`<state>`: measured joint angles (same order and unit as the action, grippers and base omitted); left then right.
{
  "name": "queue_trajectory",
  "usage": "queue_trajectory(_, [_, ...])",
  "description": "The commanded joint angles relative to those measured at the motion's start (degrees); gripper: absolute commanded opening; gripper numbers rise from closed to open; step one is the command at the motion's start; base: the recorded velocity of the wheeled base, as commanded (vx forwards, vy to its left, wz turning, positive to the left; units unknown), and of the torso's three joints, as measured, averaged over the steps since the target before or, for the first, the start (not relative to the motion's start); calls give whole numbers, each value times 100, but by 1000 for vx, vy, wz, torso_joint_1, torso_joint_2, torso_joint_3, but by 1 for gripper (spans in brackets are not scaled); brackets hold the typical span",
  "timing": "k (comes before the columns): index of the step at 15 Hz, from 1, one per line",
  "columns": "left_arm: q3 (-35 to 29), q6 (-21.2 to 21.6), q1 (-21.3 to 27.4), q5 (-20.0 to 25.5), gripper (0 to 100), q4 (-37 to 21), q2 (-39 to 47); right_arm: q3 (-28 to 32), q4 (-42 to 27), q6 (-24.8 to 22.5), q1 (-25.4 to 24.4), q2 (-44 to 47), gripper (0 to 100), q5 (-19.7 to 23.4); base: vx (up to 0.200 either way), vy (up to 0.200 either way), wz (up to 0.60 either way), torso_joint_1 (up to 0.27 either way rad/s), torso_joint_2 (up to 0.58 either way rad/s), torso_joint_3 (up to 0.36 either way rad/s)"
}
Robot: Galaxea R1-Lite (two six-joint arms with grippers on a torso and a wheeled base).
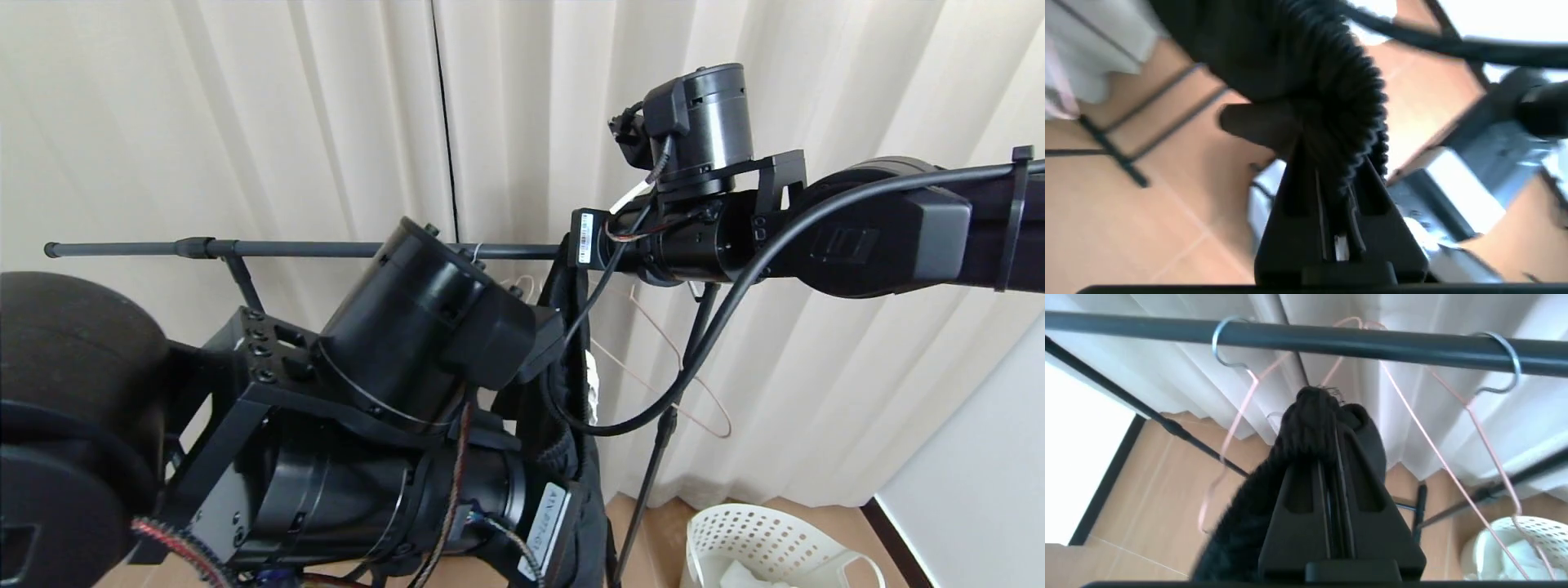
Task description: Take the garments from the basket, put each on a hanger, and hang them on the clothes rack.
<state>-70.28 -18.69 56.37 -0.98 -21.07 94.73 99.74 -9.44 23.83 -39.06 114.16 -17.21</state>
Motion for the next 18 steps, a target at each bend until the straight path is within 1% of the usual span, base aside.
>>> queue_trajectory(1, [-355,-232,137,115,0,-12,370,230,3,60,-58,291,0,-1,0,0,0,0,0,0])
queue_trajectory(6, [-214,-223,76,62,0,-38,326,212,-32,86,-40,247,0,-1,0,0,0,0,0,0])
queue_trajectory(8, [23,-153,-223,36,0,-47,19,151,-67,113,4,97,0,-10,0,0,0,0,0,0])
queue_trajectory(10, [348,-21,-645,10,0,-3,-245,-298,-164,157,162,-219,0,-37,0,0,0,0,0,0])
queue_trajectory(11, [383,6,-777,10,0,-3,-280,-447,-173,157,171,-307,0,-37,0,0,0,0,0,0])
queue_trajectory(12, [348,23,-1137,1,0,6,-298,-878,-146,174,258,-606,0,-37,0,0,0,0,0,0])
queue_trajectory(13, [278,67,-1321,-8,0,15,-280,-1071,-120,183,294,-764,0,-37,0,0,0,0,0,0])
queue_trajectory(15, [-47,243,-1699,-96,0,164,-131,-1625,-120,280,390,-1230,0,-45,0,0,0,0,0,0])
queue_trajectory(16, [-74,243,-1717,-105,0,173,-113,-1660,-120,289,399,-1265,0,-45,0,0,0,0,0,0])
queue_trajectory(17, [-478,260,-1849,-324,0,199,168,-2108,-129,289,408,-1634,0,-45,0,0,0,0,0,0])
queue_trajectory(18, [-733,252,-1884,-430,0,199,353,-2372,-129,289,408,-1845,0,-45,0,0,0,0,0,0])
